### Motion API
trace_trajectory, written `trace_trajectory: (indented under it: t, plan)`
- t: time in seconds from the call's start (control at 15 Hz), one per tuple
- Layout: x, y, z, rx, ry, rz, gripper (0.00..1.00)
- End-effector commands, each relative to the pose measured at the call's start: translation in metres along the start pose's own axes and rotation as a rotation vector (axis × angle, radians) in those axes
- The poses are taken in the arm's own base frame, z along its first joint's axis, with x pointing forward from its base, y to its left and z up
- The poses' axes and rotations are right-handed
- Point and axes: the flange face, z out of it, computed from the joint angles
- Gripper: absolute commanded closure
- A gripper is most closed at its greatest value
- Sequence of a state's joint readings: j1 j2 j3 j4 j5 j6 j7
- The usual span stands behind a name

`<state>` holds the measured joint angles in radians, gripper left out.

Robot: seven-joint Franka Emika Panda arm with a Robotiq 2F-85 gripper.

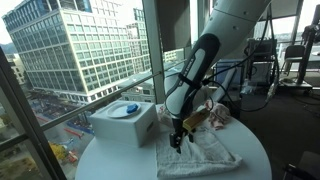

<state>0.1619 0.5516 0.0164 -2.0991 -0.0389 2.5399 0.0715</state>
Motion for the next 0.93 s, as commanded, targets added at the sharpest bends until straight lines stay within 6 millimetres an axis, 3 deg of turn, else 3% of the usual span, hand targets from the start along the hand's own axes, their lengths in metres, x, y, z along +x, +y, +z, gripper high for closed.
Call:
trace_trajectory:
  t: [0.0,0.13,0.33,0.87]
  plan:
    - [-0.050,-0.028,-0.005,0.030,-0.009,-0.201,0.00]
    - [-0.055,-0.043,-0.002,0.030,-0.035,-0.314,0.00]
    - [-0.045,-0.057,-0.001,0.032,-0.048,-0.402,0.00]
    - [-0.005,-0.062,0.006,0.037,-0.055,-0.481,0.00]
